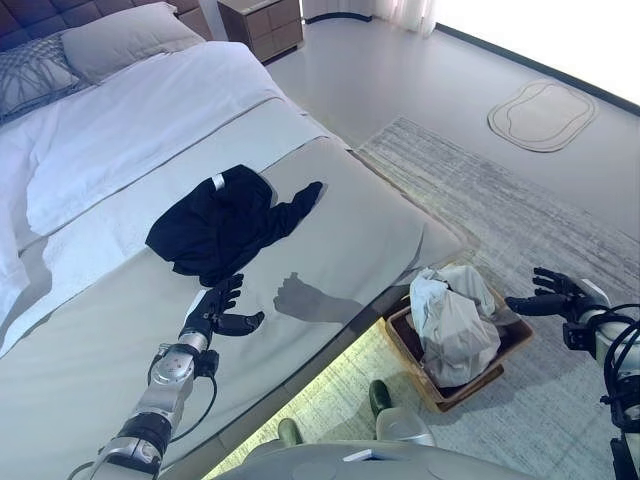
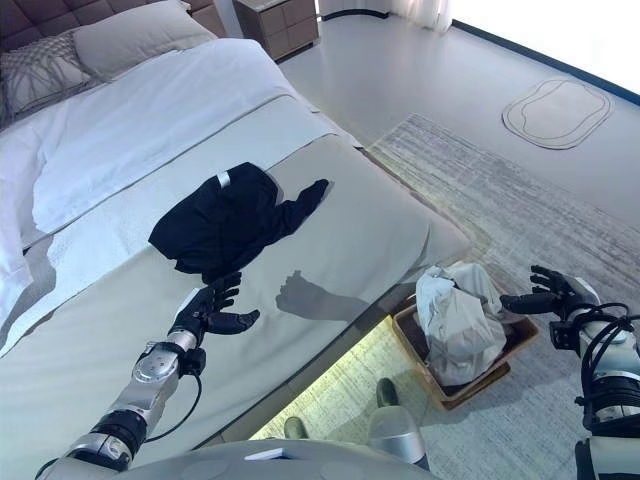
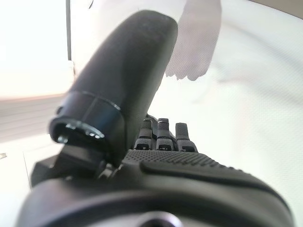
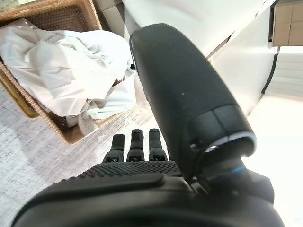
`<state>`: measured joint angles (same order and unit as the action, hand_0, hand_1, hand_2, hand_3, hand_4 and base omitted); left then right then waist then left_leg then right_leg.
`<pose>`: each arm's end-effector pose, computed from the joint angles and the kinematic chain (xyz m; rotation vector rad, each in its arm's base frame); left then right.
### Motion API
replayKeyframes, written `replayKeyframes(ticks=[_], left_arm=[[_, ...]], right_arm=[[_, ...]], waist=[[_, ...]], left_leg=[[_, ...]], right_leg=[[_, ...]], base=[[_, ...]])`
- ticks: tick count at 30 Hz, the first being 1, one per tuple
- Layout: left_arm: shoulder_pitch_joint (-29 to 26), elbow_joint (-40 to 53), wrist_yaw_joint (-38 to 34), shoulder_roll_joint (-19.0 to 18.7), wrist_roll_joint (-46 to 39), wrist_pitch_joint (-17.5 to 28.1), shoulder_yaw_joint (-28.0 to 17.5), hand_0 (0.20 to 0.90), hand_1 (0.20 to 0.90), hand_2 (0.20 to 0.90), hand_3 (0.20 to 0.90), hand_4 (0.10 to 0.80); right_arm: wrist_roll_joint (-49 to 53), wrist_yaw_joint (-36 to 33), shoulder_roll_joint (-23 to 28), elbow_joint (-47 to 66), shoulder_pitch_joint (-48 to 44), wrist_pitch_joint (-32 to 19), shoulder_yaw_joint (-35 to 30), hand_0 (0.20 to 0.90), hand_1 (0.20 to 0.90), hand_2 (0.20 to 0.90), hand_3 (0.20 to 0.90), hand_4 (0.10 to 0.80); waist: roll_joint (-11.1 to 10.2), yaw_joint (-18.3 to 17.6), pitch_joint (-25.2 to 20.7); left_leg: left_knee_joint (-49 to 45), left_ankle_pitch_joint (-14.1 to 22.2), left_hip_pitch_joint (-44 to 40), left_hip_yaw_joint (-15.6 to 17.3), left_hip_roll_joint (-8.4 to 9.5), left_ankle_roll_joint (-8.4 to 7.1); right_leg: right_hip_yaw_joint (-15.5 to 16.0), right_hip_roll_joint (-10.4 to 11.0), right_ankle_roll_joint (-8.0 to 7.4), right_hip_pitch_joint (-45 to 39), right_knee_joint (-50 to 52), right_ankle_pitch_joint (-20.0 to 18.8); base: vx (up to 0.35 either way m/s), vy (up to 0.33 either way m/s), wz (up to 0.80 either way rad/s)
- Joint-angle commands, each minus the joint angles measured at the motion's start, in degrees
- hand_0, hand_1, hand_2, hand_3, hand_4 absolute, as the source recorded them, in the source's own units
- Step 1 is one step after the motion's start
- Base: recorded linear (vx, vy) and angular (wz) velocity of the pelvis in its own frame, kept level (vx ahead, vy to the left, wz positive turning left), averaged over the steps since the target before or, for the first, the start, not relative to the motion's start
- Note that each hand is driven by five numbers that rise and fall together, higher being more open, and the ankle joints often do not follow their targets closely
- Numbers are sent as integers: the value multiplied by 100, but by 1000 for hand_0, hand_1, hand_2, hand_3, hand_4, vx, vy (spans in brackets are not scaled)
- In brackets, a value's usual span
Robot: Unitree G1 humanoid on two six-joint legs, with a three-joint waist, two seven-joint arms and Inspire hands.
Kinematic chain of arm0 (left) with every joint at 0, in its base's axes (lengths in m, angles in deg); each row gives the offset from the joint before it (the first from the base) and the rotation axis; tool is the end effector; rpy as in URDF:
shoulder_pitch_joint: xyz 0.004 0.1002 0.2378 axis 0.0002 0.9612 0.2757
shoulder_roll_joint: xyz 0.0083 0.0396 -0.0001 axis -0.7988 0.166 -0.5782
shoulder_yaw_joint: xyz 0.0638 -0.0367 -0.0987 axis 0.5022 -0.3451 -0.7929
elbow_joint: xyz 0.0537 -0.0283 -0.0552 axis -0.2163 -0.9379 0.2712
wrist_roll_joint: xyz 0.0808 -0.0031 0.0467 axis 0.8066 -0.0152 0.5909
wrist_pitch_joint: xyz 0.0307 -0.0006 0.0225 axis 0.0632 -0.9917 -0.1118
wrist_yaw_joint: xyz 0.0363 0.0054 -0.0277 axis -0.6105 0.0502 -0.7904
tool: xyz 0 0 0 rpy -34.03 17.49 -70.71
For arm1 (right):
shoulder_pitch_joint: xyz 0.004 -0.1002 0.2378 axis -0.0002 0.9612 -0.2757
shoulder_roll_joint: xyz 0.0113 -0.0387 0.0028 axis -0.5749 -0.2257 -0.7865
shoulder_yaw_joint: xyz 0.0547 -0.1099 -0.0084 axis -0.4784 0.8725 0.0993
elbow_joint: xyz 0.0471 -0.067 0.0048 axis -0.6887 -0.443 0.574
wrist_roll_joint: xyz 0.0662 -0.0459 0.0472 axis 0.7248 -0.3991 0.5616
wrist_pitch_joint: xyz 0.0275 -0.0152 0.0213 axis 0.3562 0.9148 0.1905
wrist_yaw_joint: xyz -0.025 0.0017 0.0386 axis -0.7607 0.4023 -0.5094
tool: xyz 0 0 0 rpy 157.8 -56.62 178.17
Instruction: Pick up the clothes from the bed and place them into the basket
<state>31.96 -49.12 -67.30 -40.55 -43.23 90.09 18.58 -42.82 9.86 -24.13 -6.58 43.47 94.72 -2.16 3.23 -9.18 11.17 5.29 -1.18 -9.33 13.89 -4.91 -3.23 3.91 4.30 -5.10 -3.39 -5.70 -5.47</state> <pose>0.1715 0.2527 -0.0585 0.1944 0.4476 -0.0106 0.1865 -0.3902 0.0393 -0.3722 0.6340 -0.3582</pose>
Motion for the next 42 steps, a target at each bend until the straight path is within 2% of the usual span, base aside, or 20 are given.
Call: replayKeyframes(ticks=[1,5,10,17,26,31,35,37,39,42], left_arm=[[-293,330,-143,-358,-18,371,-98,900,900,900,900,800],[-223,317,-217,-274,17,418,-100,900,900,900,900,800],[-196,243,-253,-232,50,509,-99,900,900,900,900,800],[32,197,-191,-197,102,365,-224,900,900,900,900,800],[247,485,52,-391,241,425,-98,900,900,900,900,800],[377,815,51,-673,338,621,182,900,900,900,900,800],[505,908,-9,-708,306,676,333,900,900,900,900,800],[546,942,-46,-704,313,689,367,900,900,900,900,800],[643,1081,-123,-745,310,767,390,900,900,900,900,800],[727,1232,-185,-792,271,788,401,900,900,900,900,800]], right_arm=[[-34,-505,260,491,-660,-579,70,900,900,900,900,800],[-385,-1009,253,1076,-1069,-570,346,900,900,900,900,800],[-1030,-1306,216,1229,-1563,-582,734,900,900,900,900,800],[-1918,-1500,262,1310,-2221,-570,1399,900,900,900,900,800],[-1940,-1644,590,1044,-3443,-361,2016,900,900,900,900,800],[-1727,-1901,829,805,-4601,-160,2525,900,900,900,900,800],[-1666,-2193,847,680,-5250,-13,2858,900,900,900,900,800],[-1642,-2256,865,658,-5419,50,2926,900,900,900,900,800],[-1676,-2430,842,587,-5726,191,3005,900,900,900,900,800],[-1632,-2547,839,540,-5940,300,3071,900,900,900,900,800]], waist=[[-346,195,-271],[-338,351,-245],[-320,552,-188],[-286,1010,-93],[-131,1620,440],[183,1987,1123],[366,2194,1519],[408,2244,1602],[422,2363,1831],[453,2461,1862]], left_leg=[[-410,591,-55,-21,-44,11],[-438,565,3,-190,-34,-9],[-492,540,91,-376,0,-35],[-768,494,375,-832,28,-85],[-1200,469,1000,-1399,230,-136],[-1599,399,1747,-1654,403,-75],[-2077,432,2296,-1734,584,48],[-2208,451,2439,-1727,635,80],[-2650,694,2734,-1706,753,127],[-2949,782,3069,-1682,833,198]], right_leg=[[81,97,-116,249,659,465],[206,87,-58,177,706,562],[375,111,3,105,746,652],[740,172,213,98,1203,1008],[1249,335,444,462,1751,1271],[1488,478,620,1170,2582,1520],[1611,752,709,1751,3397,1714],[1651,824,729,1893,3602,1767],[1632,1001,710,2191,4230,2075],[1669,1111,737,2490,4622,2189]], base=[[36,-20,1],[31,-26,3],[24,-15,26],[74,-15,33],[-26,12,44],[-145,84,36],[-49,92,28],[14,59,27],[41,4,29],[9,16,26]])
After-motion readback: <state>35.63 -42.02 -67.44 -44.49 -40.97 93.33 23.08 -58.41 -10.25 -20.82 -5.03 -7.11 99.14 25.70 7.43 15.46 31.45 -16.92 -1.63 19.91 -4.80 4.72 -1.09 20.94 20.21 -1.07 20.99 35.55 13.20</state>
